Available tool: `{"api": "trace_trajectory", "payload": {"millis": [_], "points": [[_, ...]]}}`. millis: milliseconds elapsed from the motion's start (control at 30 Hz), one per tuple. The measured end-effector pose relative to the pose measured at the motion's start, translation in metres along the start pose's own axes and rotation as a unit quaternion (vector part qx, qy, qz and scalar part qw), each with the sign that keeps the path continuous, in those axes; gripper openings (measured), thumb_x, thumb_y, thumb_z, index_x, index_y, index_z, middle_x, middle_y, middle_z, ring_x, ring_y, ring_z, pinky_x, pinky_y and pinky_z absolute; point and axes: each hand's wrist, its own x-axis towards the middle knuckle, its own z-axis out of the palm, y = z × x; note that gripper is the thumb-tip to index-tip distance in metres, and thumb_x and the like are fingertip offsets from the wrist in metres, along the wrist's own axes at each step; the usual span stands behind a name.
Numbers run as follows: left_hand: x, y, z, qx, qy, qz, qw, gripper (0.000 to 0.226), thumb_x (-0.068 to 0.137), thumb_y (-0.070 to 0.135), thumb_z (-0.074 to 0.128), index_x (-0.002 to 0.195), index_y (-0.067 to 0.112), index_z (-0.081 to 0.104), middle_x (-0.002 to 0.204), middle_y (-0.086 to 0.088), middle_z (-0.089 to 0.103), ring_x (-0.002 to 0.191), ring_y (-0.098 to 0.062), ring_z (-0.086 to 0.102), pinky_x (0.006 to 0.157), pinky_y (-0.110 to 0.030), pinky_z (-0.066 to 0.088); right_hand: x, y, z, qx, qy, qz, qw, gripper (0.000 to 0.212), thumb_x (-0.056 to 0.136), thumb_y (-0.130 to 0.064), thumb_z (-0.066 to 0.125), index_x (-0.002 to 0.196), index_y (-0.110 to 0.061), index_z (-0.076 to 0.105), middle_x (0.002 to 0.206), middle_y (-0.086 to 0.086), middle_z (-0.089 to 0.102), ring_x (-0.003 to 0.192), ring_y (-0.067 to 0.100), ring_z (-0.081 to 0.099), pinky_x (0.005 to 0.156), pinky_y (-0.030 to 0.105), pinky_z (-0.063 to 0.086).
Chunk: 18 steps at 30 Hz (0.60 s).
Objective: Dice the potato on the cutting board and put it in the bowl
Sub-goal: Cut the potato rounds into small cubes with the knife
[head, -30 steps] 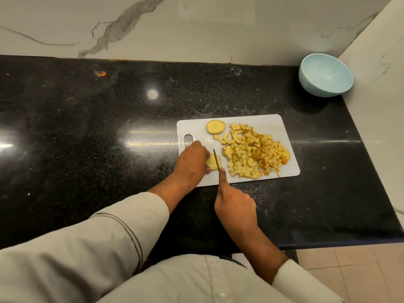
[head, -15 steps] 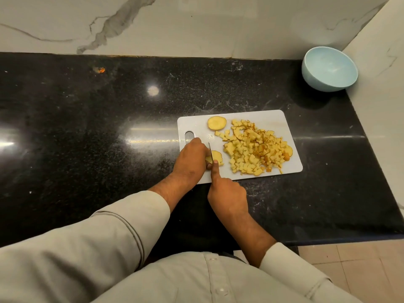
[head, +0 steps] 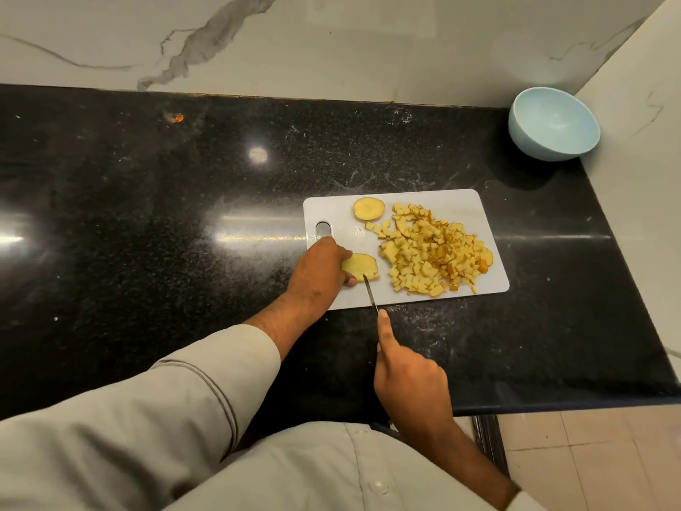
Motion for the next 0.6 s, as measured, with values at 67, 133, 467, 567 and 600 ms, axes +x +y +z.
{"api": "trace_trajectory", "payload": {"millis": [67,133,467,567,600], "points": [[0.000,0.000,-0.003,0.033,-0.009,0.014,0.999,0.034,0.083,0.021,0.072,0.116,0.013,0.069,0.084,-0.003,0.062,0.083,-0.019,0.059,0.072,-0.021,0.036,0.015,-0.009,-0.005,0.000,0.027,0.001,1.000,0.063,0.100,-0.029,0.033,0.154,-0.030,0.001,0.065,-0.005,0.046,0.061,0.020,0.059,0.054,0.032,0.040],[-0.002,0.001,-0.005,0.043,-0.002,0.020,0.999,0.024,0.087,0.019,0.068,0.110,0.011,0.071,0.069,0.003,0.055,0.067,-0.010,0.053,0.065,-0.017,0.035,0.035,-0.018,-0.007,-0.007,0.028,0.004,1.000,0.064,0.099,-0.027,0.034,0.153,-0.030,0.000,0.064,-0.003,0.041,0.063,0.024,0.060,0.053,0.033,0.036],[-0.007,0.019,-0.012,0.117,-0.014,0.032,0.992,0.015,0.083,0.002,0.057,0.069,0.007,0.058,0.063,-0.003,0.044,0.064,-0.025,0.051,0.060,-0.032,0.043,0.083,-0.033,0.008,-0.007,-0.029,0.008,1.000,0.071,0.094,-0.019,0.036,0.153,-0.024,-0.003,0.074,0.003,0.052,0.067,0.026,0.055,0.057,0.033,0.034],[-0.007,0.020,-0.012,0.128,-0.010,0.039,0.991,0.007,0.083,0.004,0.060,0.080,0.005,0.067,0.077,-0.009,0.056,0.073,-0.027,0.059,0.067,-0.036,0.052,0.075,-0.032,0.011,-0.018,-0.038,0.009,0.999,0.073,0.093,-0.018,0.036,0.153,-0.023,-0.004,0.066,-0.002,0.036,0.059,0.022,0.041,0.055,0.032,0.031],[-0.006,0.019,-0.012,0.125,-0.012,0.041,0.991,0.005,0.082,0.006,0.063,0.082,0.006,0.068,0.079,-0.009,0.058,0.074,-0.027,0.059,0.068,-0.036,0.052,0.070,-0.030,0.012,-0.026,-0.041,0.008,0.999,0.074,0.092,-0.017,0.036,0.153,-0.023,-0.006,0.067,-0.001,0.038,0.059,0.022,0.043,0.053,0.032,0.030]]}}
